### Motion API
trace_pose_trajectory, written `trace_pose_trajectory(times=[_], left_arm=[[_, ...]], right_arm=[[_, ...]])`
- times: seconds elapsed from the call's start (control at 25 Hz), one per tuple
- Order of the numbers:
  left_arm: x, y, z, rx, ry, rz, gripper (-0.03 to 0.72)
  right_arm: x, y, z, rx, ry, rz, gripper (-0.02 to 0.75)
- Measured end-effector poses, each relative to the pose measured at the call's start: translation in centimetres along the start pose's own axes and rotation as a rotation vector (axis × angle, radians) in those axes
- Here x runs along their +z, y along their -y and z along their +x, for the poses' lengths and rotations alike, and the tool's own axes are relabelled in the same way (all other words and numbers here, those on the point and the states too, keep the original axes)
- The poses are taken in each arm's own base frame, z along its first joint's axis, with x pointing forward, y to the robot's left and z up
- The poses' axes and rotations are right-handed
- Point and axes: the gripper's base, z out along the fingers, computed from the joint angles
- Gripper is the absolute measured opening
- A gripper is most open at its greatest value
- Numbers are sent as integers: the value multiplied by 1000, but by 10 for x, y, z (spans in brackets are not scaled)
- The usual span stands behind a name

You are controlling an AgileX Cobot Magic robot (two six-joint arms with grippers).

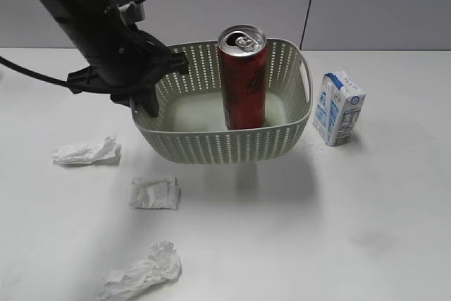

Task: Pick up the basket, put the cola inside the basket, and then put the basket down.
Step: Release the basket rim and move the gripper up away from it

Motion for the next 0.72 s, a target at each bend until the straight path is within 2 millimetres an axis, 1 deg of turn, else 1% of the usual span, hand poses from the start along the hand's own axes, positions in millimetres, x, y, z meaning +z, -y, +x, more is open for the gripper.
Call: trace_pose_trajectory(times=[0.04, 0.12, 0.24, 0.32, 0.36, 0.44, 0.48, 0.56, 0.64, 0.68, 0.72], left_arm=[[3, 2, -5, 2, -6, -5, 1], [16, 3, -13, -8, -20, -15, 1], [36, 2, -20, -45, -26, -22, 8], [48, 0, -21, -64, -31, -29, 29], [55, -1, -21, -71, -37, -33, 55], [63, -3, -21, -86, -50, -35, 142], [64, -3, -21, -91, -49, -30, 218], [64, -2, -22, -95, -40, -22, 419], [63, 0, -24, -99, -32, -16, 581], [62, 0, -24, -102, -33, -11, 627], [61, 1, -24, -104, -37, -8, 648]], right_arm=[[0, 0, 0, -1, 0, 0, 592], [0, 0, 0, -1, -1, 0, 592], [0, 0, 0, -1, -1, 0, 592], [0, 0, 0, -2, -1, 0, 592], [0, 0, 0, -2, -1, 0, 592], [0, 0, 0, -2, -1, 0, 592], [0, 0, 0, -2, -1, 0, 592], [0, 0, 0, -2, -1, 0, 592], [0, 0, 0, -2, -1, 0, 592], [0, 0, 0, -2, -1, 0, 592], [0, 0, 0, -2, -1, 0, 592]])
